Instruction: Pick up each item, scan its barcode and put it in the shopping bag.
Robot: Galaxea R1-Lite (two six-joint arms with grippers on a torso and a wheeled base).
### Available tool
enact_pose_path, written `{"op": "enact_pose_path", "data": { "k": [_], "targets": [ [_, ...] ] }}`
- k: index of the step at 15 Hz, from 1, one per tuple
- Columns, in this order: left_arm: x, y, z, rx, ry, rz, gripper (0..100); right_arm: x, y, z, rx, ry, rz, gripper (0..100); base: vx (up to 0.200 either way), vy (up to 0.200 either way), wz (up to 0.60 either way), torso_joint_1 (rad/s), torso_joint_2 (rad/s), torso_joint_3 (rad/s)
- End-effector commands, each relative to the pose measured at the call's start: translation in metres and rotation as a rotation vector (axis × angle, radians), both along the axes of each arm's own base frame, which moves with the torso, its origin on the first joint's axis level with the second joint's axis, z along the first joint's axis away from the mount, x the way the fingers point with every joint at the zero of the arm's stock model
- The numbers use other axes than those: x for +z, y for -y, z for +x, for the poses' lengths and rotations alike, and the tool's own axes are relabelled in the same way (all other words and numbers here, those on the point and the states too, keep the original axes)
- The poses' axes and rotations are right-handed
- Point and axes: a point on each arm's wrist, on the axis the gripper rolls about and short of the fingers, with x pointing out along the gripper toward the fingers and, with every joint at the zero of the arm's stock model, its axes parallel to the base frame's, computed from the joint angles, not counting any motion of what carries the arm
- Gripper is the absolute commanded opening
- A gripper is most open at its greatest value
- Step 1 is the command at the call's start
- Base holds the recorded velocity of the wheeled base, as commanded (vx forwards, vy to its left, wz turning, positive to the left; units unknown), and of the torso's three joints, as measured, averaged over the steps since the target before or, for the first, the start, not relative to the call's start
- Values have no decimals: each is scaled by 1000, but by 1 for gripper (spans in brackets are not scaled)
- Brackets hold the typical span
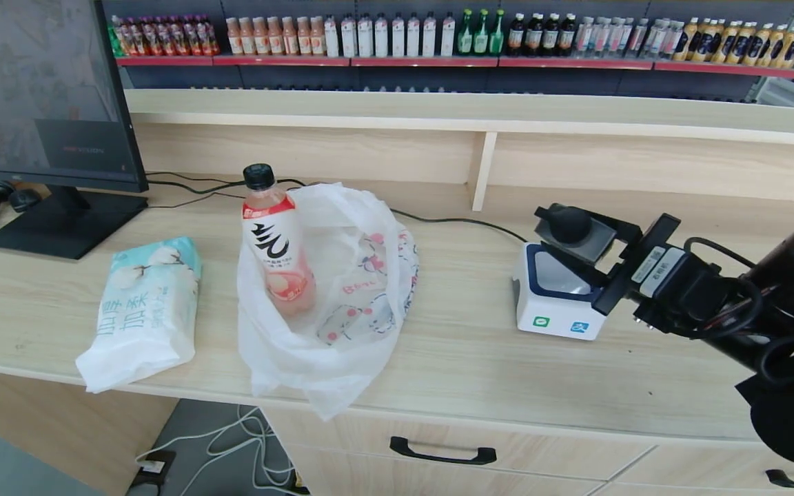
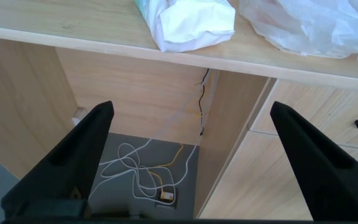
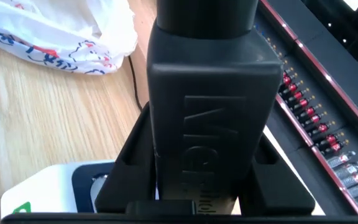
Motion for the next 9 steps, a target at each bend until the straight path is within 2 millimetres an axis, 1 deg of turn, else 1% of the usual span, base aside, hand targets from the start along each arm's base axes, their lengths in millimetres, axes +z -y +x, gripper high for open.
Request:
{"op": "enact_pose_path", "data": {
  "k": [1,3,5,9],
  "targets": [
    [0,0,0,0,1,1,100,-4,6,5,-5,-6,-14,0,0,0,0,0,0,0],
    [0,0,0,0,1,1,100,-10,4,8,15,-8,-39,0,0,0,0,0,0,0],
    [0,0,0,0,2,1,100,-11,4,10,22,-2,-47,0,0,0,0,0,0,0],
    [0,0,0,0,1,1,100,-13,1,23,43,14,-56,0,0,0,0,0,0,0]
  ]
}}
